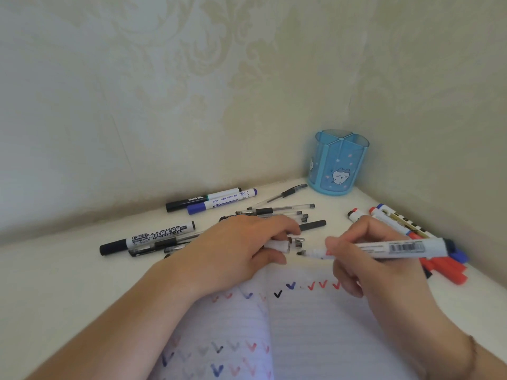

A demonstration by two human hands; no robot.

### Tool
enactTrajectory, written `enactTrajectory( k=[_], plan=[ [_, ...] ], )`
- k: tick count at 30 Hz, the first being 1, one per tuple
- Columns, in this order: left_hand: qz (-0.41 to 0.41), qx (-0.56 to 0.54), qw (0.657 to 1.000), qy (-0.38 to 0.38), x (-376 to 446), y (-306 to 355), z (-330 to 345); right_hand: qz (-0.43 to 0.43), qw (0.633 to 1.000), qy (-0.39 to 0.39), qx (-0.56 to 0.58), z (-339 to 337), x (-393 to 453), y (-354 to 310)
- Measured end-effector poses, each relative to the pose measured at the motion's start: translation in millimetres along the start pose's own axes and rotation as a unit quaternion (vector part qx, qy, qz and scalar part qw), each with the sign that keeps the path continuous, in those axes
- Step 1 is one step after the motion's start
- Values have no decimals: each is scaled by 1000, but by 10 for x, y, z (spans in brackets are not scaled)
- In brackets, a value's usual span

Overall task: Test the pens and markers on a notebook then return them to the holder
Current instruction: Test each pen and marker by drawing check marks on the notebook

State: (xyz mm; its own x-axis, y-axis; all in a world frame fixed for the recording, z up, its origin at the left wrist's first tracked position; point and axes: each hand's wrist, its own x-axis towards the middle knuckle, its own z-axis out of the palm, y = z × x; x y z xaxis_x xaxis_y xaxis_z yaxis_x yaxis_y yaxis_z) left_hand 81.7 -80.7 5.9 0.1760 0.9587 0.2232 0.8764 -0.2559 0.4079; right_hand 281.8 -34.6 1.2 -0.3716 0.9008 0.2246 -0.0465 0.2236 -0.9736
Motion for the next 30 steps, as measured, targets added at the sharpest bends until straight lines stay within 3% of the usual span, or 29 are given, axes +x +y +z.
enactTrajectory(
  k=[7,21,26,30],
  plan=[
    [3,-81,994,78,0,47,-30,-14,999,6,29,-47,55,21],
    [34,-122,989,81,-5,105,-35,12,987,-101,124,-32,46,-12],
    [78,-100,990,62,-13,131,21,45,985,-104,130,-31,69,21],
    [99,-120,986,65,-24,173,75,16,991,-80,102,18,38,65]
  ],
)
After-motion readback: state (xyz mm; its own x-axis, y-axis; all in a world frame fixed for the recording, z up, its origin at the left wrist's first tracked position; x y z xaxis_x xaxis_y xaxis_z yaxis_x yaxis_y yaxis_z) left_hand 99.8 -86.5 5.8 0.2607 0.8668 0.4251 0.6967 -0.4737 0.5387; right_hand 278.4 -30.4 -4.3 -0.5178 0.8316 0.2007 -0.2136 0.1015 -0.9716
